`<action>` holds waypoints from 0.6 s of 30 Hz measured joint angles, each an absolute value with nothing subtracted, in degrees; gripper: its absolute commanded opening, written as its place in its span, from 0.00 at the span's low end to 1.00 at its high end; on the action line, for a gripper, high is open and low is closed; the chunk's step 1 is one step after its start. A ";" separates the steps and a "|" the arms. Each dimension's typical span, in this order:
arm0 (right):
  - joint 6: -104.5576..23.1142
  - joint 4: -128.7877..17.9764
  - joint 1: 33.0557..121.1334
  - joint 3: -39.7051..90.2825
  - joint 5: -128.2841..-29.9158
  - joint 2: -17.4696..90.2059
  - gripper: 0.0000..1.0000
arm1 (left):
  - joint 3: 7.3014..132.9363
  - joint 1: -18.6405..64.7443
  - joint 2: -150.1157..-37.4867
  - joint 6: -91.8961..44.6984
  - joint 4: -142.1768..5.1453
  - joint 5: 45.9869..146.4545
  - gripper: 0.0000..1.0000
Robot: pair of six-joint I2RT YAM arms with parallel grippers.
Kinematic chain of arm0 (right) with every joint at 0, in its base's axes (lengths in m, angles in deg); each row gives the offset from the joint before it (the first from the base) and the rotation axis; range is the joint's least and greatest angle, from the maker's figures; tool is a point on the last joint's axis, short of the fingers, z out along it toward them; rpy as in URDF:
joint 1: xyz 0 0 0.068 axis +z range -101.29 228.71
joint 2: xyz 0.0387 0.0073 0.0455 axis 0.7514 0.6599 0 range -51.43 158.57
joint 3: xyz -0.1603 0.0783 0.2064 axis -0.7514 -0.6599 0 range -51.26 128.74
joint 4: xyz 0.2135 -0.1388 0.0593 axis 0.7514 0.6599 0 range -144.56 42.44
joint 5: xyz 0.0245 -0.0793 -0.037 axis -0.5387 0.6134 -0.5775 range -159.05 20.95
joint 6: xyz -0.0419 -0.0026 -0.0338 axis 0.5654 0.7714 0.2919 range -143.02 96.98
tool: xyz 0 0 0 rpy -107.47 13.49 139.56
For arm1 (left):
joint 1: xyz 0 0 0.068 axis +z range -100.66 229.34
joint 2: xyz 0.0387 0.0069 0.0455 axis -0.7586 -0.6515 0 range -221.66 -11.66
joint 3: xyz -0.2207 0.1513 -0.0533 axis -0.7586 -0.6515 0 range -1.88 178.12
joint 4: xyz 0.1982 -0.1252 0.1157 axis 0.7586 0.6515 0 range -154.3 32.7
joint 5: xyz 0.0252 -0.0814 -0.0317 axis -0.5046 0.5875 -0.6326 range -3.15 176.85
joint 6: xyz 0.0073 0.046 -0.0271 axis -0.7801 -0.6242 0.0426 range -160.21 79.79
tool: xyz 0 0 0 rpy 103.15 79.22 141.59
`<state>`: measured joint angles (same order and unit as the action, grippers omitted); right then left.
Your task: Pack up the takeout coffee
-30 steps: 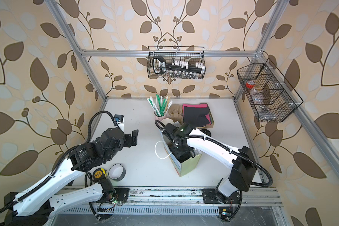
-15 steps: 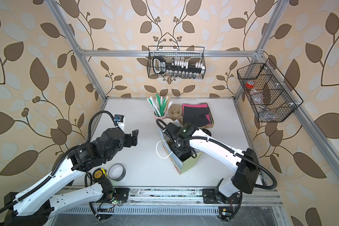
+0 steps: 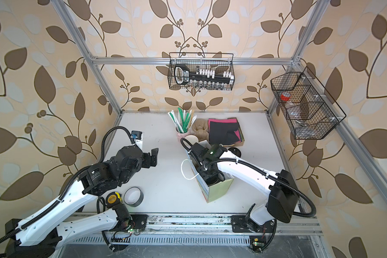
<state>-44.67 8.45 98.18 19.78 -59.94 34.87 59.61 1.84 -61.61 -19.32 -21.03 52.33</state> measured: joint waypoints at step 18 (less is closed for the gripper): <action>-46.33 6.70 98.84 17.44 -59.18 33.71 0.66 | 59.61 1.84 -61.70 -19.39 -21.03 52.33 0.96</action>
